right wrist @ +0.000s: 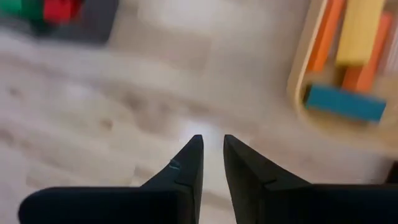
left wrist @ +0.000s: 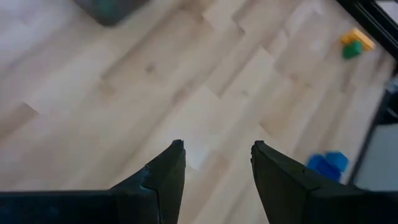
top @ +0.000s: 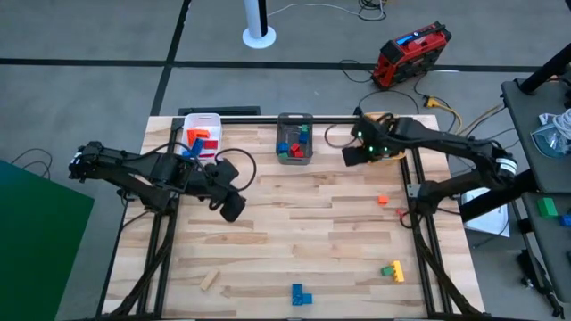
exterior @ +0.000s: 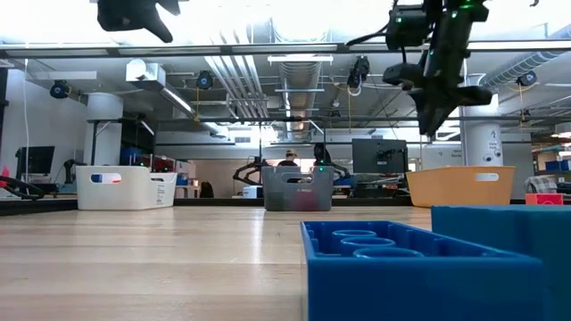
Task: Sort blocks by size
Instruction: Put the small orange game piece into the black bin
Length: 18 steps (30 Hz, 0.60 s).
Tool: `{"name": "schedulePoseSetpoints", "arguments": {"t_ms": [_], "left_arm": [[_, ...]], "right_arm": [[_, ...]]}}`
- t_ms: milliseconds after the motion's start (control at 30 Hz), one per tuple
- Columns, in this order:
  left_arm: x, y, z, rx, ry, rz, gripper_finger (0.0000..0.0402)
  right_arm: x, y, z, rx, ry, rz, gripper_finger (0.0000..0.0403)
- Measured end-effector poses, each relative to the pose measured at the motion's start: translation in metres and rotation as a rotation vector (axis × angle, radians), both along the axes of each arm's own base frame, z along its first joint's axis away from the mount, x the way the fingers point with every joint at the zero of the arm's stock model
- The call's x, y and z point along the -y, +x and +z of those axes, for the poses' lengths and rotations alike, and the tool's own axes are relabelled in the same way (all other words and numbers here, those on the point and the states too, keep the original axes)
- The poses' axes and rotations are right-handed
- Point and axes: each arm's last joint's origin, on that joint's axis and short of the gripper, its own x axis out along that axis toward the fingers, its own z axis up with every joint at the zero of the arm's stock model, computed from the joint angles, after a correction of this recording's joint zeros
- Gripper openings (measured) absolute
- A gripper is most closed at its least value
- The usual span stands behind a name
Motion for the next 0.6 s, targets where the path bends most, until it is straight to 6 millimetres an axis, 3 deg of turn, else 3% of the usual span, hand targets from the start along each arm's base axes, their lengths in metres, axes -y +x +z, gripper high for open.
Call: {"name": "schedulePoseSetpoints", "arguments": {"t_ms": [267,433,600], "left_arm": [[0.002,0.0,0.0,-0.01,-0.048,-0.027,0.0161],[0.002,0.0,0.0,-0.01,-0.041,-0.036,0.0161],[0.001,0.0,0.0,-0.012,-0.028,-0.051,0.0161]], "right_arm": [[-0.046,0.001,-0.004,-0.129,0.144,0.053,0.0087],[-0.068,-0.004,-0.007,-0.23,0.179,0.045,0.014],[-0.077,-0.01,-0.024,-0.295,0.197,-0.003,0.0201]]}}
